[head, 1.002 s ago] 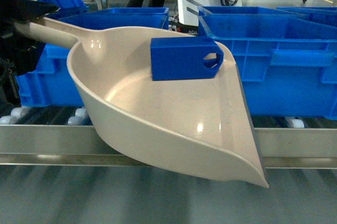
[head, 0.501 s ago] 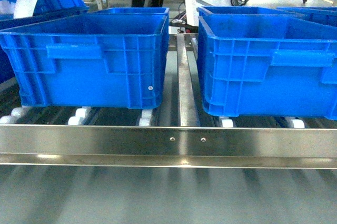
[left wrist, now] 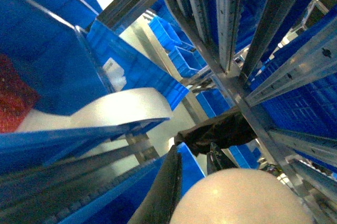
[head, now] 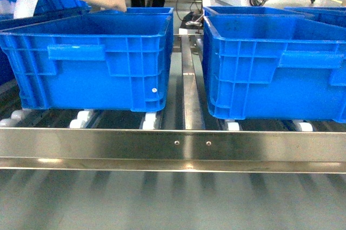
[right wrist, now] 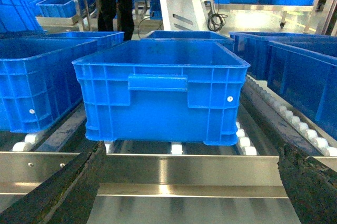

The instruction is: Place part in tray to right shelf

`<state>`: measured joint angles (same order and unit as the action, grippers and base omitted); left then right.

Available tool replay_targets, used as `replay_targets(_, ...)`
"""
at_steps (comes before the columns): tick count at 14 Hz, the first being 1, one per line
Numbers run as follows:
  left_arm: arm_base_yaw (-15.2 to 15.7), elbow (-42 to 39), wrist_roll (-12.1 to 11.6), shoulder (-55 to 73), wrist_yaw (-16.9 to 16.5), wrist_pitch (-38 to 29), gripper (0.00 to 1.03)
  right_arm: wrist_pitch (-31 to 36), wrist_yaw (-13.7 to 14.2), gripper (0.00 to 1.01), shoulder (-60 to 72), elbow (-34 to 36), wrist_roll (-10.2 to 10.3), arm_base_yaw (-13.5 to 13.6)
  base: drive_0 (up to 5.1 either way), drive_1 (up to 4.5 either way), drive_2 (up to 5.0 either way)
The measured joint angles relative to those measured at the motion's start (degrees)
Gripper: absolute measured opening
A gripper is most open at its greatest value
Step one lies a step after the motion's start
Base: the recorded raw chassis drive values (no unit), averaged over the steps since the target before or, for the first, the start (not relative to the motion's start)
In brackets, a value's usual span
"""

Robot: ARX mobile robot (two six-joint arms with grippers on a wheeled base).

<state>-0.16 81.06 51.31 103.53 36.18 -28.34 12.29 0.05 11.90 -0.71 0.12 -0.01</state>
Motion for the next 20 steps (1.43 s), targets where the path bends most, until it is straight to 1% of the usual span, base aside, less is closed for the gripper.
replay_targets(1, -0.61, 0.81, -5.60, 0.70, 0.15, -0.94, 0.12, -0.02, 0.02, 0.98, 0.00, 0.00, 0.00, 0.00, 0.0, 0.00, 0.0)
replay_targets(2, -1.14, 0.83, -8.00, 0.70, -0.24, -1.11, 0.12, 0.00, 0.00, 0.98, 0.00, 0.00, 0.00, 0.00, 0.0, 0.00, 0.0)
replay_targets(4, -2.34, 0.42, -10.99, 0.44, -0.15, -2.40, 0.12, -0.02, 0.00, 0.98, 0.00, 0.00, 0.00, 0.00, 0.0, 0.00, 0.0)
replay_targets(5, -2.80, -0.39, -11.28, -0.28, -0.37, -2.43, 0.12, -0.02, 0.00, 0.98, 0.00, 0.00, 0.02, 0.00, 0.0, 0.00, 0.0)
replay_targets(7, -3.39, -1.53, -10.99, -2.43, -0.68, -2.05, 0.12, -0.02, 0.00, 0.98, 0.00, 0.00, 0.02, 0.00, 0.0, 0.00, 0.0)
replay_targets(8, -3.28, -1.86, -9.57, -3.43, -1.79, -1.18, 0.12, -0.02, 0.00, 0.98, 0.00, 0.00, 0.00, 0.00, 0.0, 0.00, 0.0)
replay_targets(9, -2.86, -2.27, -7.41, -4.02, -3.89, -0.57, 0.12, -0.02, 0.00, 0.98, 0.00, 0.00, 0.02, 0.00, 0.0, 0.00, 0.0)
replay_targets(10, -2.23, -5.03, -4.02, -5.60, -6.97, 0.22, 0.12, -0.04, 0.00, 0.98, 0.00, 0.00, 0.02, 0.00, 0.0, 0.00, 0.0)
replay_targets(11, -1.62, -8.74, 0.70, -7.87, -10.36, 0.66, 0.12, 0.00, 0.00, 0.98, 0.00, 0.00, 0.00, 0.00, 0.0, 0.00, 0.0)
replay_targets(12, -1.01, -12.50, 4.96, -10.82, -12.17, 0.33, 0.12, 0.00, 0.00, 0.98, 0.00, 0.00, 0.02, 0.00, 0.0, 0.00, 0.0)
replay_targets(13, 0.20, -16.13, 7.61, -13.79, -15.56, -2.08, 0.12, 0.00, 0.00, 0.98, 0.00, 0.00, 0.00, 0.00, 0.0, 0.00, 0.0)
replay_targets(14, 0.90, -20.02, 9.03, -17.42, -19.80, -6.08, 0.12, -0.02, 0.00, 0.98, 0.00, 0.00, 0.00, 0.00, 0.0, 0.00, 0.0)
replay_targets(15, 1.55, -25.29, 8.83, -22.21, -24.37, -9.68, 0.12, 0.00, -0.02, 0.98, 0.00, 0.00, 0.00, 0.00, 0.0, 0.00, 0.0)
replay_targets(16, 2.01, -31.80, 7.45, -28.50, -29.70, -10.82, 0.12, 0.00, -0.02, 0.98, 0.00, 0.00, 0.00, 0.00, 0.0, 0.00, 0.0)
replay_targets(17, 2.12, -37.16, 4.11, -33.18, -31.41, -9.77, 0.12, -0.02, 0.00, 0.98, 0.00, 0.00, 0.02, 0.00, 0.0, 0.00, 0.0)
replay_targets(18, 2.01, -39.69, 0.70, -34.34, -31.58, -9.14, 0.12, -0.02, -0.02, 0.98, 0.00, 0.00, 0.02, 0.00, 0.0, 0.00, 0.0)
replay_targets(19, 2.45, -38.75, -6.95, -34.60, -34.69, -1.84, 0.12, -0.72, -0.02, 0.89, -0.24, 0.00, 0.02, 0.00, 0.0, 0.00, 0.0)
replay_targets(20, 1.05, -42.62, -19.78, -37.53, -35.17, 1.18, 0.12, -1.92, 0.07, 0.76, -1.27, 0.00, 0.00, 0.00, 0.0, 0.00, 0.0)
